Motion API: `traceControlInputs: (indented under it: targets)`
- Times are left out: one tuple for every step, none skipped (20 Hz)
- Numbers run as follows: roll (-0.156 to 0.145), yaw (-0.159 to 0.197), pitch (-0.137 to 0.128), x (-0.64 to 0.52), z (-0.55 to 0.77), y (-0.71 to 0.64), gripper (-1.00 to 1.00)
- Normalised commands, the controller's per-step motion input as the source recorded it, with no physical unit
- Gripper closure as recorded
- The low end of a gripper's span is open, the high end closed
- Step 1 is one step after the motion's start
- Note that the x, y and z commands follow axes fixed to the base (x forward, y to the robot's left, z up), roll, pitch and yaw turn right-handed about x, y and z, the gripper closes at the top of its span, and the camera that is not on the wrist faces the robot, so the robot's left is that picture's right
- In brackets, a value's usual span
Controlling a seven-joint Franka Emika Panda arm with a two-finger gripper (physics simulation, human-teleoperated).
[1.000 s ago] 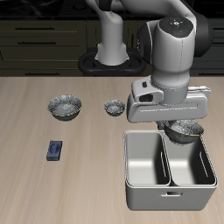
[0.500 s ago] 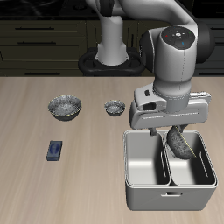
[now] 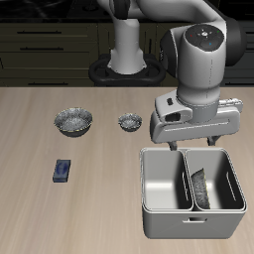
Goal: Place the middle-sized bowl in the left side of the drainer
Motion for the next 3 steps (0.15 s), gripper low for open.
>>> traceControlInputs:
  targets:
    - [0.081, -0.035, -0.022, -0.27, 0.08, 0.41, -1.00]
    - [0.095, 0.086, -0.042, -0.14, 0.14, 0.10, -1.00]
    - [-0.078, -0.076, -0.031, -0.18, 0.25, 0.09, -1.00]
